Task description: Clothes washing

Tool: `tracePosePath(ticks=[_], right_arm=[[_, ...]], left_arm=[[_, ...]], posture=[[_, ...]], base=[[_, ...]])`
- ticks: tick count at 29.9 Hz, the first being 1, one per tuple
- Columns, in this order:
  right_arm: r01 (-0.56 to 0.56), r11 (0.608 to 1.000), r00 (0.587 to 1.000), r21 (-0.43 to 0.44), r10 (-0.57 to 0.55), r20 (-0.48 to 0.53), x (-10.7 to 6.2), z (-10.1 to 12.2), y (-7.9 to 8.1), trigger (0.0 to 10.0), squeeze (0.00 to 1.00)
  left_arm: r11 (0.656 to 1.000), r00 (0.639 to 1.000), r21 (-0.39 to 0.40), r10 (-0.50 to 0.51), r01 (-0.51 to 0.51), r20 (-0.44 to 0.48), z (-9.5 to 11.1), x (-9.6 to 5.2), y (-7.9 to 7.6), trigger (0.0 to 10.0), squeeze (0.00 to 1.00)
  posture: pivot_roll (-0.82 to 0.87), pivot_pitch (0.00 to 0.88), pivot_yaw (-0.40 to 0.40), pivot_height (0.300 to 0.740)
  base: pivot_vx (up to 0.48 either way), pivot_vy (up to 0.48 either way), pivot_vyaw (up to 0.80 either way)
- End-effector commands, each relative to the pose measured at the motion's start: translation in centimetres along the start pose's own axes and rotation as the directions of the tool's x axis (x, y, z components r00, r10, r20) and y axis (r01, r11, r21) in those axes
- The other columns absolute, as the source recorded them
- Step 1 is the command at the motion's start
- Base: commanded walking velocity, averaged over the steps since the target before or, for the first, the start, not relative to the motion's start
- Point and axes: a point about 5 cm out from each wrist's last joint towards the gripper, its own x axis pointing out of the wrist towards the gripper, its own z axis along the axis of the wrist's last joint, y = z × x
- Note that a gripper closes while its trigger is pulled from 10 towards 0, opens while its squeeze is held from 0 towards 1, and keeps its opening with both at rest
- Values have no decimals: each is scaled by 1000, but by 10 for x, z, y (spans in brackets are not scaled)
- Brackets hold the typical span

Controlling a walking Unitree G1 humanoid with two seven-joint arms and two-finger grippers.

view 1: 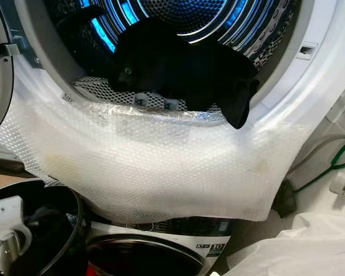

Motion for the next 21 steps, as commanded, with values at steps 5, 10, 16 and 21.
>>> tracePosePath(ticks=[5, 10, 16, 21], right_arm=[[3, 1000, 1000, 0, -3, -9, -1, -1, -2, 10000, 0], [-12, 1000, 1000, -14, 12, -19, 0, -4, 1, 10000, 0], [-24, 999, 999, -40, 23, -23, 0, -3, 1, 10000, 0], [-27, 998, 999, -65, 26, -20, 0, 2, -2, 10000, 0]], left_arm=[[999, 998, -33, -23, 25, 62, 0, -35, -11, 0, 0], [998, 995, -3, -64, 64, 73, -16, -49, -21, 0, 0], [999, 998, -7, 41, -41, 51, -11, -59, -14, 10000, 0], [996, 997, 78, -44, 40, 58, 20, -74, -4, 10000, 0]], posture=[[199, 0, -95, 740], [224, 0, -103, 740], [246, 0, -120, 740], [269, 0, -130, 740]], base=[[0, 0, 0], [0, 0, 0], [0, 0, 0], [0, 0, 0]])
